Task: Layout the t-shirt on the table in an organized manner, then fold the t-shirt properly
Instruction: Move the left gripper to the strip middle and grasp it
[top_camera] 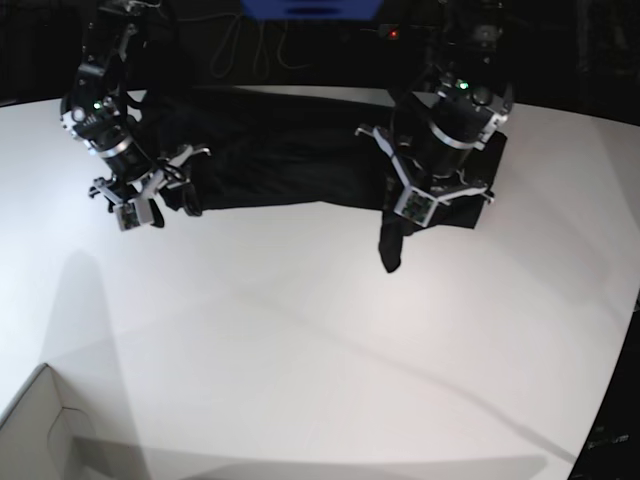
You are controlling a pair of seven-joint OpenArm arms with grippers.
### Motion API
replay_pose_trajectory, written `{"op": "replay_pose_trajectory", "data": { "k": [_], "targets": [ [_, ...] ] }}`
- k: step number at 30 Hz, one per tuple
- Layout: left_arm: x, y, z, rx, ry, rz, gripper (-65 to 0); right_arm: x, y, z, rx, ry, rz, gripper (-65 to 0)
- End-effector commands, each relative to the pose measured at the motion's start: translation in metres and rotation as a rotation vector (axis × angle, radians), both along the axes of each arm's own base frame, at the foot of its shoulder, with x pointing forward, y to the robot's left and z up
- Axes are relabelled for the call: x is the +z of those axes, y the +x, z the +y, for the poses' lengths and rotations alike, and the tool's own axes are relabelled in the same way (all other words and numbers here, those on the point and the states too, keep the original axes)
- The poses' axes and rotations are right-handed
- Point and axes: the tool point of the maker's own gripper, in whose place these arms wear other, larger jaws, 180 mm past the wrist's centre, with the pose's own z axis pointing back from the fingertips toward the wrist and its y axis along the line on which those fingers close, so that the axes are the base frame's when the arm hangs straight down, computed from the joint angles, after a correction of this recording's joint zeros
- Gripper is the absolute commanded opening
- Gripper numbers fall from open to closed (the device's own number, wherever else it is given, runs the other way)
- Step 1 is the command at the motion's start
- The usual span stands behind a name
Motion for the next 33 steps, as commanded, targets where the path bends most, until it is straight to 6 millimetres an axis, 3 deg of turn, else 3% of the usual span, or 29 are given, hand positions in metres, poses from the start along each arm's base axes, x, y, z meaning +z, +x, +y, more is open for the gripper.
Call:
{"op": "replay_pose_trajectory", "data": {
  "k": [1,8,18,26,33],
  "targets": [
    [0.014,0.005,-0.01,-0.018,-0.036,-0.05,-64.9,0.012,0.006,0.002,0.008,0.013,-0.05,-27.7],
    [0.013,0.0,-0.033,-0.084,-0.051,-0.043,-64.6,0.012,0.006,0.002,0.008,0.013,-0.05,-27.8],
    [0.01,-0.006,-0.041,-0.14,-0.021,-0.038,-63.8,0.013,0.006,0.002,0.008,0.013,-0.051,-27.8],
    [0.01,-0.014,-0.057,-0.226,0.014,-0.05,-43.1,0.013,0.006,0.001,0.009,0.01,-0.052,-27.8],
    [0.012,-0.015,-0.059,-0.231,0.012,-0.054,-35.8,0.013,0.006,0.001,0.009,0.01,-0.052,-27.8]
  ]
}}
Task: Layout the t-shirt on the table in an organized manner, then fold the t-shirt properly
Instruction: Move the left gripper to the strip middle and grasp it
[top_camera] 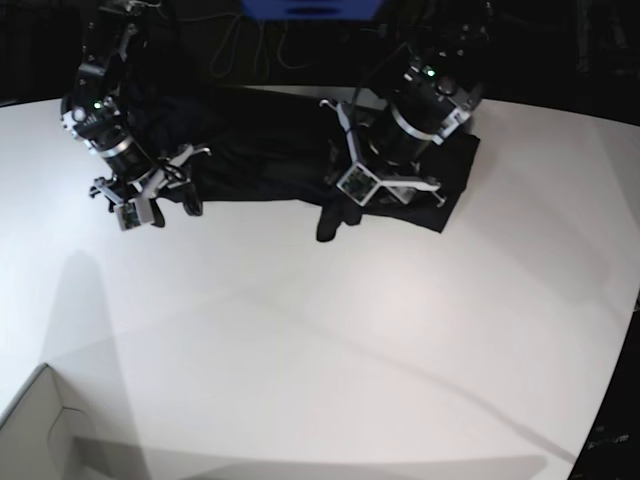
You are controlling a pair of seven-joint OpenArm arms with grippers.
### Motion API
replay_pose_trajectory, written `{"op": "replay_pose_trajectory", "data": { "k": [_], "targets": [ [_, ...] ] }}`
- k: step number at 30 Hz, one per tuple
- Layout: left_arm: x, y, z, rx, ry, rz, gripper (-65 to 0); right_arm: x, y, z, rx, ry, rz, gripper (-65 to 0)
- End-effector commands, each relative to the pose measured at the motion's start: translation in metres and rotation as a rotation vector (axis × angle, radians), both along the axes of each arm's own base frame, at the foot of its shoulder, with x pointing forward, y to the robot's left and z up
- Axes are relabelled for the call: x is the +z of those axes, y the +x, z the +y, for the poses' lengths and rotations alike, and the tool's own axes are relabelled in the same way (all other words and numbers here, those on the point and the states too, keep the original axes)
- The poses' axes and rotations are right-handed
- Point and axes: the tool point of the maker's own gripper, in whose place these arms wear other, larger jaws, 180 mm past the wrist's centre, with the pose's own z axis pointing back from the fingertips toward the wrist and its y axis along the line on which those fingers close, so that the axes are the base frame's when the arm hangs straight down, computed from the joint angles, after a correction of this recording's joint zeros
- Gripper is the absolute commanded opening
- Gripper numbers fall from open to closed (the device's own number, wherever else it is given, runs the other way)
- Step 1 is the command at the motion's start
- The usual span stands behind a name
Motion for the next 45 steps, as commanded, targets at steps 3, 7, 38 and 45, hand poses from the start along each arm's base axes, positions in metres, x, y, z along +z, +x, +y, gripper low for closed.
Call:
{"op": "replay_pose_trajectory", "data": {
  "k": [3,7,38,45],
  "targets": [
    [0.024,0.008,-0.005,-0.001,-0.046,-0.071,-35.2,0.014,0.006,0.001,0.007,0.01,-0.054,-27.8],
    [0.041,0.013,-0.003,0.009,-0.06,-0.118,-35.6,0.014,0.006,0.001,0.007,0.01,-0.054,-27.8],
    [-0.01,-0.038,-0.041,-0.248,-0.014,0.089,-35.7,0.015,0.006,-0.006,-0.008,0.002,-0.057,-27.9],
    [0.011,-0.005,-0.008,-0.121,-0.01,0.013,-35.4,0.013,-0.001,-0.026,-0.065,-0.01,-0.046,-27.9]
  ]
}}
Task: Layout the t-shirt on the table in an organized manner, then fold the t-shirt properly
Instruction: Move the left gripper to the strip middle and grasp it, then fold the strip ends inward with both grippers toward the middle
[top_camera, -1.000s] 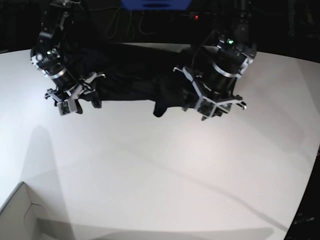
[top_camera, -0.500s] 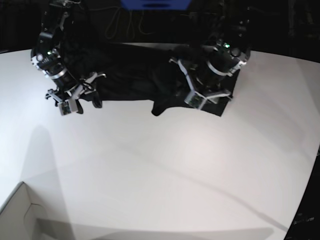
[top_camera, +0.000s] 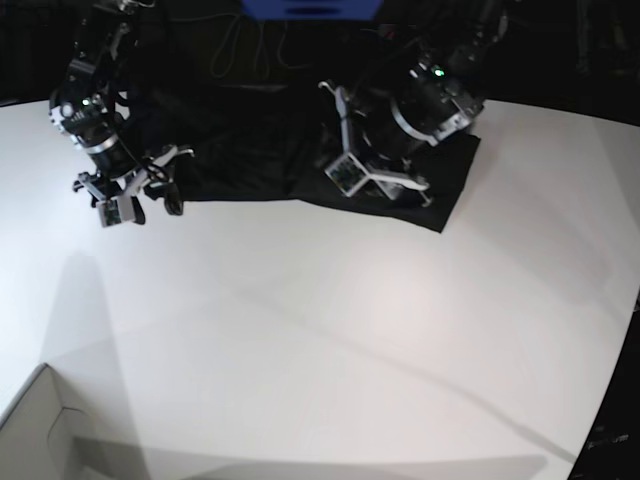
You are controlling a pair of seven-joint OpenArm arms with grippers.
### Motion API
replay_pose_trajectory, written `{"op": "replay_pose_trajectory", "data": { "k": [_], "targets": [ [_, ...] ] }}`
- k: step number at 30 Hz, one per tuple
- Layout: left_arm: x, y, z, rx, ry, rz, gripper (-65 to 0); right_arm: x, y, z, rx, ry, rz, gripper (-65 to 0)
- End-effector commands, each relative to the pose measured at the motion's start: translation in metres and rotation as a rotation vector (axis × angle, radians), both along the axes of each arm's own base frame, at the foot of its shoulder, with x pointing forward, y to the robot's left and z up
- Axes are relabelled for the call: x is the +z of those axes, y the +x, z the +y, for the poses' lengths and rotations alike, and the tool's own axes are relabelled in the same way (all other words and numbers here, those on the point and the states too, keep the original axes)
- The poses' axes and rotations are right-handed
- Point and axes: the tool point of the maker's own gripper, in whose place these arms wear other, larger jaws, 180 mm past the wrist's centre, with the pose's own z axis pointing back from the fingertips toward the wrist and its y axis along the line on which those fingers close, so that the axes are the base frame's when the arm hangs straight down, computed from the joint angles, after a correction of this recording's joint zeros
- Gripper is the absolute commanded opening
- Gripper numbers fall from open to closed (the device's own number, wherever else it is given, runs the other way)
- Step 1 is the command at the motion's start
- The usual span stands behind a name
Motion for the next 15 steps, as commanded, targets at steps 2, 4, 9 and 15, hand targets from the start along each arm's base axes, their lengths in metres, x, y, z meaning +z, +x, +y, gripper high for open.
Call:
{"op": "replay_pose_trajectory", "data": {
  "k": [2,4,9,15],
  "targets": [
    [0.012,0.018,0.018,0.067,-0.012,-0.048,-35.4,0.011,-0.005,0.001,0.012,0.0,-0.037,-28.0],
    [0.003,0.023,0.034,0.113,0.008,-0.029,-35.4,0.014,-0.011,0.008,0.034,-0.007,-0.038,-28.0],
    [-0.042,0.029,0.068,0.19,0.068,0.077,-35.5,0.028,-0.028,0.053,0.123,0.02,-0.055,-29.2],
    [-0.065,0.03,0.079,0.215,0.088,0.135,-35.6,0.011,-0.041,0.076,0.156,0.072,0.0,-51.0]
  ]
}}
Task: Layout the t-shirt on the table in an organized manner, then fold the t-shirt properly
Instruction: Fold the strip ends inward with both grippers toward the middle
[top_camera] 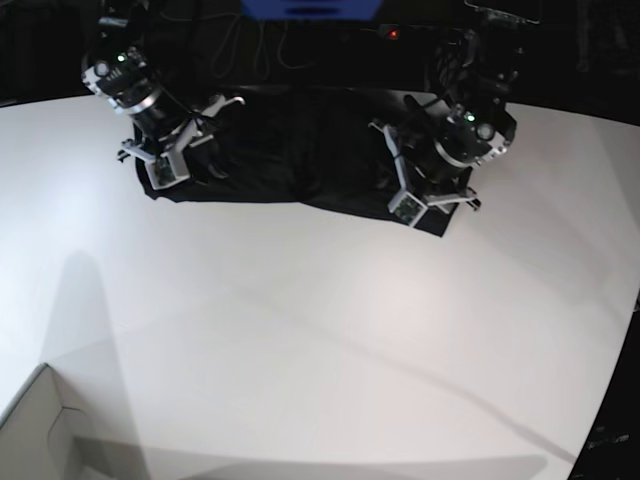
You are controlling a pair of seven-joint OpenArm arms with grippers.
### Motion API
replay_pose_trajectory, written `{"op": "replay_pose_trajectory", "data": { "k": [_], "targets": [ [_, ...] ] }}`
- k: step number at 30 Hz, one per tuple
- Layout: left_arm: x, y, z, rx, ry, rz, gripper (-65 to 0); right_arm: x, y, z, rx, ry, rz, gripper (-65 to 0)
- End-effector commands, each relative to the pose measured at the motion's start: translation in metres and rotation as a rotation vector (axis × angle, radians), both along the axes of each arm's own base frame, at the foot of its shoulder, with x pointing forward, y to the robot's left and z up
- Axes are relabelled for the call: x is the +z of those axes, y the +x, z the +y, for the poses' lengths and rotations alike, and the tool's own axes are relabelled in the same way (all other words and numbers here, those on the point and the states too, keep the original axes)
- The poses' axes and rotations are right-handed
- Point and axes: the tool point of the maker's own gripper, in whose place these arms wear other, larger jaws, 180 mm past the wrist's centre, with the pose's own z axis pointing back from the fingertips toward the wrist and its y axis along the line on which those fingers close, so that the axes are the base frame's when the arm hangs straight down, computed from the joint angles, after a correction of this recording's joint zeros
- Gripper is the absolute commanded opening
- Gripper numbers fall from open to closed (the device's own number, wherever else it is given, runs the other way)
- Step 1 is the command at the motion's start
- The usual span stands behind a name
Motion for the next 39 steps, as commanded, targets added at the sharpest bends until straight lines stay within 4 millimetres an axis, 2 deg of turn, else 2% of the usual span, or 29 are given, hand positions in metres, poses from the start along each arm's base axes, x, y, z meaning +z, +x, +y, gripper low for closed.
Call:
{"op": "replay_pose_trajectory", "data": {
  "k": [1,3,5,8,12,19,24,28,30,33,37,39],
  "targets": [
    [-0.001,0.001,0.006,0.014,0.028,0.002,-35.6,0.005,0.005,-0.001,-0.006,0.018,-0.029,-54.7],
    [-0.002,0.001,0.009,0.022,0.032,0.007,-35.6,-0.01,0.001,-0.002,-0.007,0.026,0.014,-61.5],
    [-0.001,0.004,0.017,0.058,0.032,0.007,-35.6,-0.022,0.001,-0.005,-0.005,0.027,0.042,-65.0],
    [-0.001,0.005,0.032,0.113,0.031,0.008,-35.6,-0.038,0.004,-0.009,-0.005,0.031,0.08,-65.0],
    [0.0,0.007,0.047,0.165,0.035,0.005,-35.6,-0.048,0.017,-0.015,0.001,0.027,0.093,-65.0],
    [-0.001,0.005,0.071,0.269,0.026,0.01,-35.7,-0.047,0.048,-0.013,0.003,0.048,0.068,-65.0],
    [-0.001,0.004,0.08,0.344,0.004,0.012,-35.7,-0.042,0.069,0.016,0.089,0.065,0.047,-65.0],
    [-0.001,-0.003,0.084,0.384,-0.016,0.018,-35.7,-0.037,0.084,0.029,0.133,0.065,0.028,-65.0],
    [0.01,0.0,0.085,0.388,-0.019,-0.014,-35.6,-0.032,0.087,0.028,0.14,0.05,0.024,-64.8],
    [0.028,0.004,0.081,0.398,-0.048,-0.064,-35.6,-0.02,0.094,0.025,0.147,0.012,0.01,-61.0],
    [0.056,0.007,0.087,0.43,-0.089,-0.139,-35.5,0.001,0.096,0.021,0.149,-0.031,-0.027,-49.8],
    [0.067,0.01,0.091,0.44,-0.102,-0.17,-35.5,0.002,0.091,0.019,0.15,-0.052,-0.017,-43.1]
  ]
}}
